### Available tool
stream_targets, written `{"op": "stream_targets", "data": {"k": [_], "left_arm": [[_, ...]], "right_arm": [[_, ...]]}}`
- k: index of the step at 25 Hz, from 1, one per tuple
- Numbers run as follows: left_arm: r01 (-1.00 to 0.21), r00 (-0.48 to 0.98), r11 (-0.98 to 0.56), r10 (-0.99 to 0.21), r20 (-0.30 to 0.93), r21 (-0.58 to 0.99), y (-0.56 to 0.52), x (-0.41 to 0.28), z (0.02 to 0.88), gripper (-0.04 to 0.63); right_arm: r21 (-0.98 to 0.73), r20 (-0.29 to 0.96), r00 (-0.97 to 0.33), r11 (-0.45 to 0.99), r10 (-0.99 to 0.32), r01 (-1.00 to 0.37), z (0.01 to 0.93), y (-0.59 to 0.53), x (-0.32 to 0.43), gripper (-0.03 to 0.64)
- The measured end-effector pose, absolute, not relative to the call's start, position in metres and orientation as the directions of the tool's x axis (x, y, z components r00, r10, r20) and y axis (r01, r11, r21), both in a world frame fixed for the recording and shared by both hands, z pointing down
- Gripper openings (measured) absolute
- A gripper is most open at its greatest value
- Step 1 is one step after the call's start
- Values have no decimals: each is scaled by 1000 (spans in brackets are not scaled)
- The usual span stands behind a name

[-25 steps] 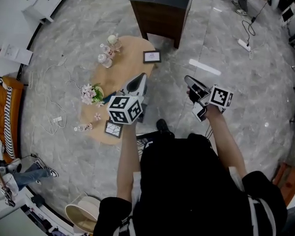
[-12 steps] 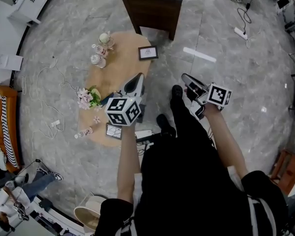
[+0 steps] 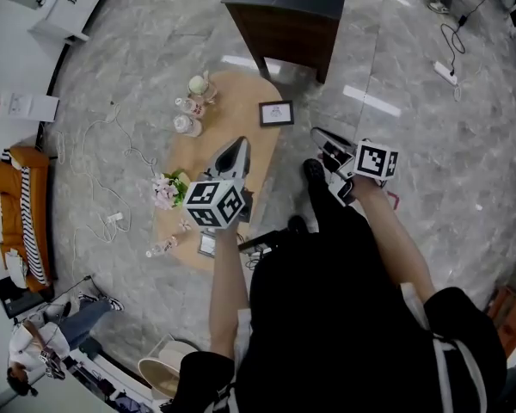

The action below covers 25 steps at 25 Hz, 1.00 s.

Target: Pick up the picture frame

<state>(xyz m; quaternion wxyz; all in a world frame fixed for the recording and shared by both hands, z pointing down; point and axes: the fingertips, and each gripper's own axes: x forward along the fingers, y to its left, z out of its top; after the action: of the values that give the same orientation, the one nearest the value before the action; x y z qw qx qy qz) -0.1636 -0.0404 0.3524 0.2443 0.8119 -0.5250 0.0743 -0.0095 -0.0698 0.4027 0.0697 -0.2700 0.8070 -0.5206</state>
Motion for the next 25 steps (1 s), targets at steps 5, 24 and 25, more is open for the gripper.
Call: {"op": "stream_targets", "data": {"k": [5, 24, 25], "left_arm": [[-912, 383, -277, -842, 381, 303, -89, -167, 351, 12], [-927, 315, -185, -855, 411, 326, -155, -186, 417, 12], [-926, 319, -186, -853, 414, 330, -159, -189, 426, 12]], "right_arm": [[-874, 197, -871, 323, -449, -364, 414, -127, -13, 14], [-869, 363, -885, 236, -291, -435, 559, -193, -45, 38], [-864, 375, -878, 232, -296, -447, 570, -196, -47, 53]]}}
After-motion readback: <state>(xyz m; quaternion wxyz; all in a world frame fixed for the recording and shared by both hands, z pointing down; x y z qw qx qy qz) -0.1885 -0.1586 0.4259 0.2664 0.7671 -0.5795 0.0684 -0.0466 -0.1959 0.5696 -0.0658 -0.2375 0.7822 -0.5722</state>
